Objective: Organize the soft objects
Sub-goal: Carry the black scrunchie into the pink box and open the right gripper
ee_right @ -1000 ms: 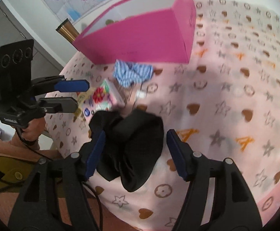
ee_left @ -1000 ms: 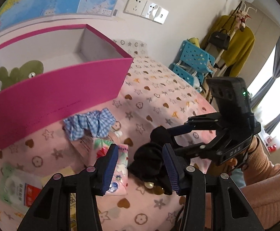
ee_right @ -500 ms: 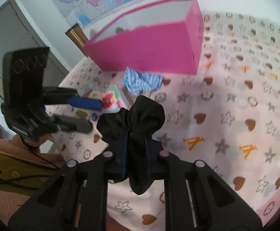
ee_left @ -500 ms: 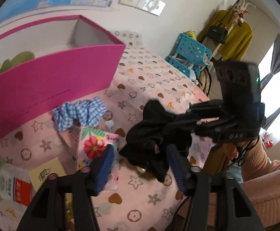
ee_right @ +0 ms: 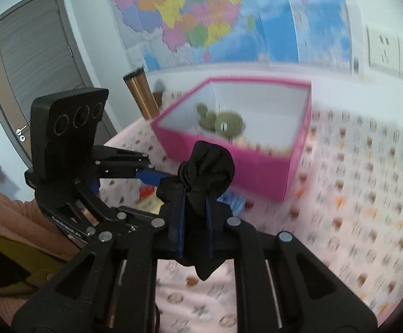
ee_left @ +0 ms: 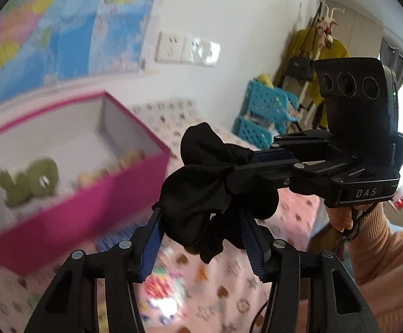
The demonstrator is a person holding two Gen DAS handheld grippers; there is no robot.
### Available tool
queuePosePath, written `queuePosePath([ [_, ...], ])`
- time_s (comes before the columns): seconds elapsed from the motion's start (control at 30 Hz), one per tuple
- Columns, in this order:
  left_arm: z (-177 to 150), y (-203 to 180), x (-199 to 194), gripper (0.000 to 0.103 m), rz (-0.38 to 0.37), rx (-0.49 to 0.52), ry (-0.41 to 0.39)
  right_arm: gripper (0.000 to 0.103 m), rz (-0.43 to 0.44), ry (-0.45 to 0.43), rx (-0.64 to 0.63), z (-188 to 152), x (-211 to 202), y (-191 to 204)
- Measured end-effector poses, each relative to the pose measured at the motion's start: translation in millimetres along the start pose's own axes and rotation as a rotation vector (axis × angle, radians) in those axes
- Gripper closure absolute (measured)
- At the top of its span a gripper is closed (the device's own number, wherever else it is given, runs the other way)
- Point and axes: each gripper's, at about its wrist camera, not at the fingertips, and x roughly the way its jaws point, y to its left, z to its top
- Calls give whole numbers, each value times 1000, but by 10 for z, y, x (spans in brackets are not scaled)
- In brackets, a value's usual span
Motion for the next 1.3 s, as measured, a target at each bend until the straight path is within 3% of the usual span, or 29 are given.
queuePosePath([
  [0.27,533,436,-111,49,87,-36,-54,89,-6,-76,-36,664,160,-273],
  [0.63,984,1107,433,49,202,-122,47,89,-40,-8,20,1254,888,-857],
  [0.8,1056,1373,704,49,244,-192,100,88,-65,63,57,1344,1276,-1093],
  [0.93,1025,1531,855,45,272,-253,151,69,-160,138,131,1337,1548,-1356],
  [1.07,940,1562,747,42,262,-279,116,66,-241,157,184,1286,1530,-1459],
  [1.3,766,1341,214,41,249,-219,-10,65,-141,102,145,1107,1115,-1149],
])
